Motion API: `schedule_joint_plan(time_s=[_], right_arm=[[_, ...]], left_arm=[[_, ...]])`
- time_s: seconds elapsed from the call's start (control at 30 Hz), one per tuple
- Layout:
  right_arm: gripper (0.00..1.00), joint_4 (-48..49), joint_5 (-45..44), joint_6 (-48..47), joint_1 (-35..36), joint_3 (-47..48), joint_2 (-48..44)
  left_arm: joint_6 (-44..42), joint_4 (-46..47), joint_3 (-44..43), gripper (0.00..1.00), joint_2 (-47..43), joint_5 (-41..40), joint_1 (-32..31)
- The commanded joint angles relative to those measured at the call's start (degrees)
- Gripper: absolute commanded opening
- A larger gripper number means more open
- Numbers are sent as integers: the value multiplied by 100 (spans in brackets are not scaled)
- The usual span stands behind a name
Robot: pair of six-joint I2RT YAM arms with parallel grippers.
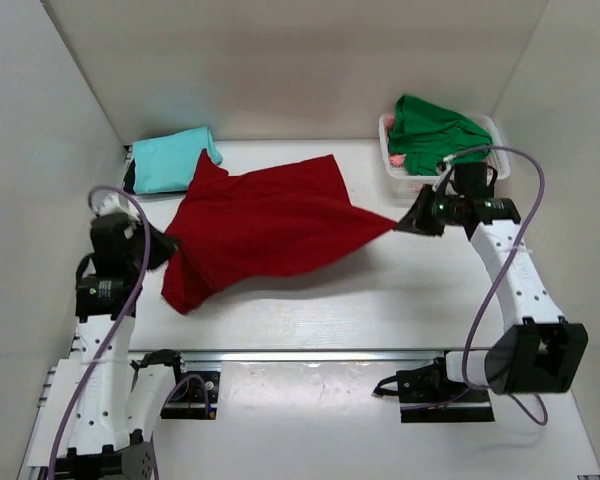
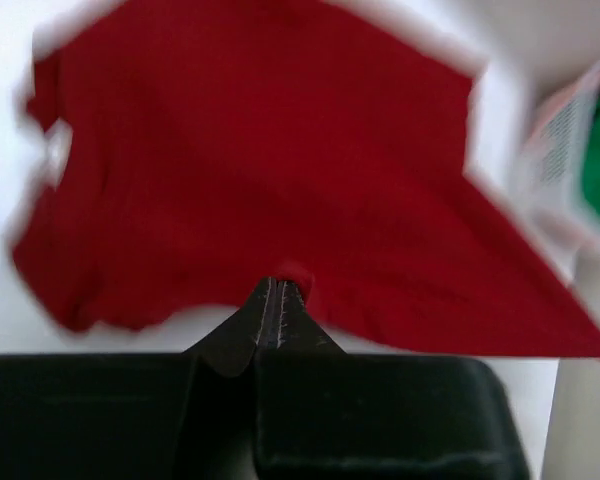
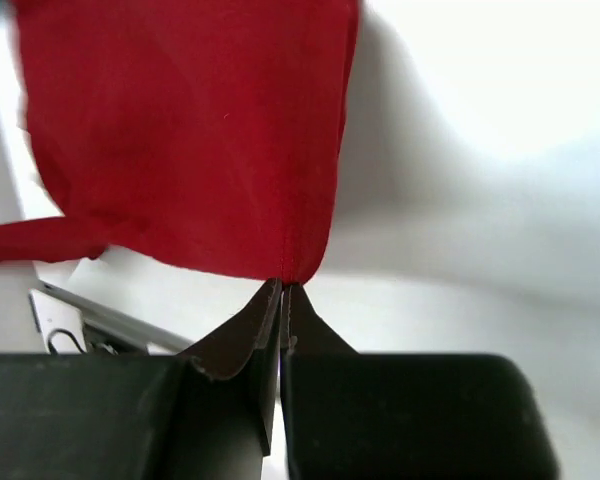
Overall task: Fold and stack the t-shirts
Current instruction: Flatten out the tshirt
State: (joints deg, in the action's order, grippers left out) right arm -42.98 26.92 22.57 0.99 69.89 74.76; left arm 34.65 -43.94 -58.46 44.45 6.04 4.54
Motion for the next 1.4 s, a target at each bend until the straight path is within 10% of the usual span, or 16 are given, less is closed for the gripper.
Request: schedule_joint_plan(time_s=[0.0,0.17,0.3,0.37,0.47,0.67,0.8,1.27,1.37], right_arm=[[0,-174,-493,72,-38,-194,-1067],[0,-299,-372,-50,58,174,-1053],[1,44,357,-103,313,743,376],[0,158,298,-269,523,1376,1237],[0,63,51,-481,700,3062,2655],[0,-361,-275,-649,640,8275,4582],[0,1803,-521,-518,447,5612,2507],[0,1347,-247,-515,-276,1267,-47],[0,1126,-458,-490,-179,1079,-636]], left_arm=[[471,-825,220,0,-981,240,-285],[227,-870,-367,0,-299,-104,-787],[6,84,-97,2,861,1288,-167],[522,899,141,21,1748,1548,-320],[709,1845,-595,0,2749,1382,-577],[324,1794,-4944,0,4824,1260,293],[-195,220,-8809,0,5619,741,451],[-487,676,-2201,0,1042,231,37],[-626,441,-2335,0,407,-461,-285]])
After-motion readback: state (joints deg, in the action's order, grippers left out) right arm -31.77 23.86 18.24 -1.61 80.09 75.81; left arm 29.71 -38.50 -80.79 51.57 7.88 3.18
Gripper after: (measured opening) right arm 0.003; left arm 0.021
